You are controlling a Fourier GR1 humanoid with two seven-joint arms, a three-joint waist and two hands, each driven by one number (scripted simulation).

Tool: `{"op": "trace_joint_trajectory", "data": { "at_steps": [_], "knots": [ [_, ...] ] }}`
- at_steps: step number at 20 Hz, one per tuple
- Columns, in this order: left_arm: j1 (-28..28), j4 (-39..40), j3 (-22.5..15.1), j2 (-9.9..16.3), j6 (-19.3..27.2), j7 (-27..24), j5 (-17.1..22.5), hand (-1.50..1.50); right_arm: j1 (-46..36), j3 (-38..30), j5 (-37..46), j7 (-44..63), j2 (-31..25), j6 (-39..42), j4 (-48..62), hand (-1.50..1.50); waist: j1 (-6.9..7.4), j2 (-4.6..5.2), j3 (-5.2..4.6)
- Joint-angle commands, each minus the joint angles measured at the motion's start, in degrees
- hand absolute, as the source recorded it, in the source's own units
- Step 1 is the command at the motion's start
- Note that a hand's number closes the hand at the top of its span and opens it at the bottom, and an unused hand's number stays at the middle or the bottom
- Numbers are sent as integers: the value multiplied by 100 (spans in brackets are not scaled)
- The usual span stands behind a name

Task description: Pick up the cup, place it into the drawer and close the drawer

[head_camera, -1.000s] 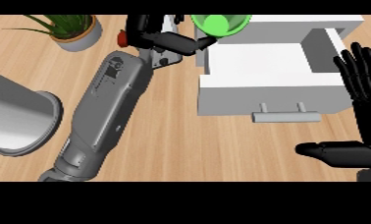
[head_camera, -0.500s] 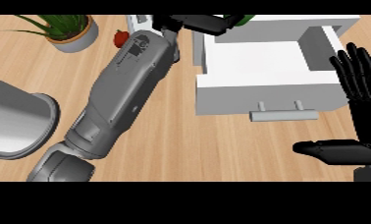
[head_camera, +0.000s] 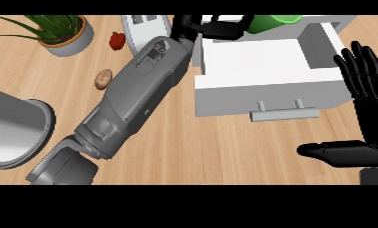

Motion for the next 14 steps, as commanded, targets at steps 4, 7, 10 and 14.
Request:
{"op": "trace_joint_trajectory", "data": {
  "at_steps": [4,7,10,14],
  "knots": [
    [-307,574,-844,-1,290,241,402,150,-227,-68,-61,133,-99,35,176,-150,-62,30,2],
    [-500,509,-1216,-1,331,820,326,150,-391,-64,-96,473,-88,-88,-43,-150,29,-10,0],
    [-183,600,-1573,-1,294,577,436,-150,-347,-133,-131,70,-86,25,297,-150,-64,37,4],
    [-155,524,-2121,-1,730,720,470,-150,-342,-11,-118,82,-74,101,253,-150,-220,65,6]
  ]
}}
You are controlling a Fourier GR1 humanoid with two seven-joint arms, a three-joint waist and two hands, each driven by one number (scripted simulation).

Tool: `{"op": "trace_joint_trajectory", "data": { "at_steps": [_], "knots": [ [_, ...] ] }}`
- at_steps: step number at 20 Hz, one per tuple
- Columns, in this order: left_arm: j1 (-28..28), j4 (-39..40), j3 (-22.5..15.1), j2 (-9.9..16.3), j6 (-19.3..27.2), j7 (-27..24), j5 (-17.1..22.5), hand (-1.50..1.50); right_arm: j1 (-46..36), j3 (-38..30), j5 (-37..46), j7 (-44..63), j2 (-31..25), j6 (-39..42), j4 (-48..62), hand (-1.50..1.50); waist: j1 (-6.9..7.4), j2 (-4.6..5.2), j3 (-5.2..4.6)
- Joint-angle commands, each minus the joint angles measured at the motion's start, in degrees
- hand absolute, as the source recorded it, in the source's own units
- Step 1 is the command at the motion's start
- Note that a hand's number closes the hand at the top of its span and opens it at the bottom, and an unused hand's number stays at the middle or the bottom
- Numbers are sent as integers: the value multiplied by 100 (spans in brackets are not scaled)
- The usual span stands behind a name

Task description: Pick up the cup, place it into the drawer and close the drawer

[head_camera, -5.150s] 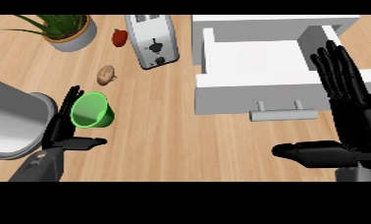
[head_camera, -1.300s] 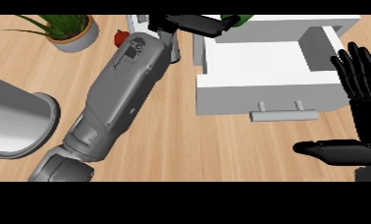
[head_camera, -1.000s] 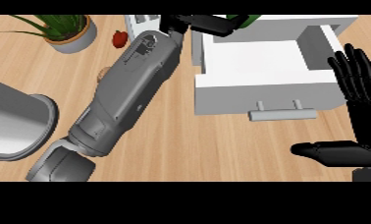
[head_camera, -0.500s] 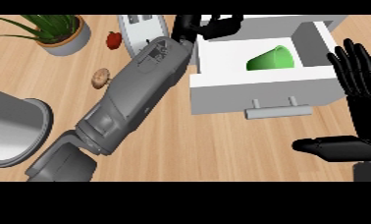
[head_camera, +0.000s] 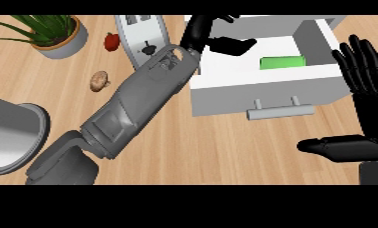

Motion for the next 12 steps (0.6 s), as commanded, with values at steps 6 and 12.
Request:
{"op": "trace_joint_trajectory", "data": {
  "at_steps": [6,12],
  "knots": [
    [126,-199,-559,-1,576,-241,297,-150,-204,-164,-251,-98,-83,128,160,-150,15,2,-2],
    [42,-587,-325,-1,632,-691,660,-150,-159,-37,-1190,213,-94,739,58,150,150,-32,-6]
  ]
}}
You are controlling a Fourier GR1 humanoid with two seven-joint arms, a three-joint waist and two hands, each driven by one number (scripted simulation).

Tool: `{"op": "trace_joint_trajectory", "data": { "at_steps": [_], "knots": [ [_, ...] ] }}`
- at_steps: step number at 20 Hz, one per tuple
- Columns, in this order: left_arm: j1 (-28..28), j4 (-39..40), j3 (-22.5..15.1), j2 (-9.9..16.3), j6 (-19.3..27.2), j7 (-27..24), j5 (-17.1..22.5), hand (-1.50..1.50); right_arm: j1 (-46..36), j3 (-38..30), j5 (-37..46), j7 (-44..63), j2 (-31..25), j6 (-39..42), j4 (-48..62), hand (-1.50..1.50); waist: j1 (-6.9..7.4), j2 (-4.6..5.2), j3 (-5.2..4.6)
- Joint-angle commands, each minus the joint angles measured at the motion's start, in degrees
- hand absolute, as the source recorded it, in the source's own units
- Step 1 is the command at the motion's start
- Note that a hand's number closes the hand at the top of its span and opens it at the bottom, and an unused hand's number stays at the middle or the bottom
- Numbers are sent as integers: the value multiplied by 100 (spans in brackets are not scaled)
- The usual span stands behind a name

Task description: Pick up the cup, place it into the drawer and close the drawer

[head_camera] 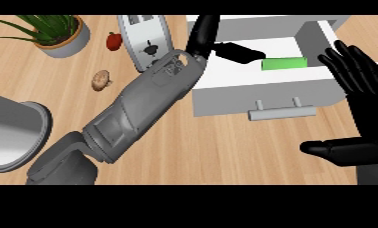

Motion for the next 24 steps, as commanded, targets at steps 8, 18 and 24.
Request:
{"op": "trace_joint_trajectory", "data": {
  "at_steps": [8,18,24],
  "knots": [
    [-30,-341,643,288,-175,-72,289,-150,672,155,272,193,-715,803,-913,150,362,-96,-8],
    [874,-1914,905,1194,-203,515,221,-150,1094,678,2105,24,-701,460,-1016,150,538,-135,-7],
    [1663,-2897,1219,1901,-439,702,218,-150,521,1219,3199,-24,-364,-196,-413,150,558,-110,-7]
  ]
}}
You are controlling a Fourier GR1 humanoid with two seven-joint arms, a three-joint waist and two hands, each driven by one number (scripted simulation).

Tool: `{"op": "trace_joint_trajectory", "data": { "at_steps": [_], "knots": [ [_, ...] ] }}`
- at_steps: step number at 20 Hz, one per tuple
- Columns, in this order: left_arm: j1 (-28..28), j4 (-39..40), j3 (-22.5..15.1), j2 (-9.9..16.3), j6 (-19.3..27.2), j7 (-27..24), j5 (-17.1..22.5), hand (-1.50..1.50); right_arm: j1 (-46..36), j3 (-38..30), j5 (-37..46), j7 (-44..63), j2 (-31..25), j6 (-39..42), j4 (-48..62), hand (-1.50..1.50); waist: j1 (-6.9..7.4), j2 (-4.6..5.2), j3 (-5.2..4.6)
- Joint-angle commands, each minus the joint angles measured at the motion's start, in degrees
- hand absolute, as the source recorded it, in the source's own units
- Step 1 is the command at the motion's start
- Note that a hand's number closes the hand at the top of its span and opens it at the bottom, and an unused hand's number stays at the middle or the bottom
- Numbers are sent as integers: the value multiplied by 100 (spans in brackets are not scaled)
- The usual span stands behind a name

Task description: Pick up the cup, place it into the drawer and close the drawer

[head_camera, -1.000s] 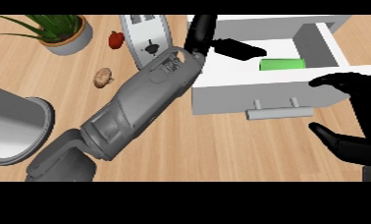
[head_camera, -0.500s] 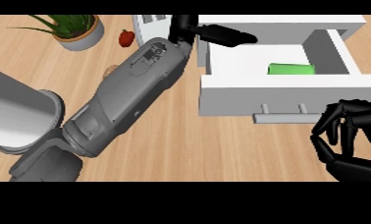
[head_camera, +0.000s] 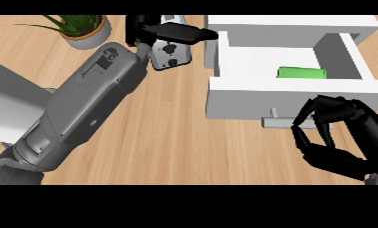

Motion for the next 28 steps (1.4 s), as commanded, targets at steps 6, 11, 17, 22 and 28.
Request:
{"op": "trace_joint_trajectory", "data": {
  "at_steps": [6,11,17,22,28],
  "knots": [
    [1295,-1234,438,863,-438,49,117,-150,-389,1070,2068,-409,-30,-624,922,150,43,18,-2],
    [1891,-1895,408,1068,-401,181,102,-150,-876,1609,3347,-658,-37,-1279,2251,150,154,24,2],
    [2492,-2373,803,1515,-822,184,237,-150,-2054,1463,3905,-1206,146,-1953,4535,150,147,64,7],
    [3187,-2366,1208,1877,-1532,-41,287,-150,-2783,1140,3877,-1809,436,-2456,6114,150,43,68,6],
    [3306,-2330,1365,1885,-1883,-197,277,-150,-4093,631,3877,-2168,577,-2816,8120,150,167,124,9]
  ]
}}
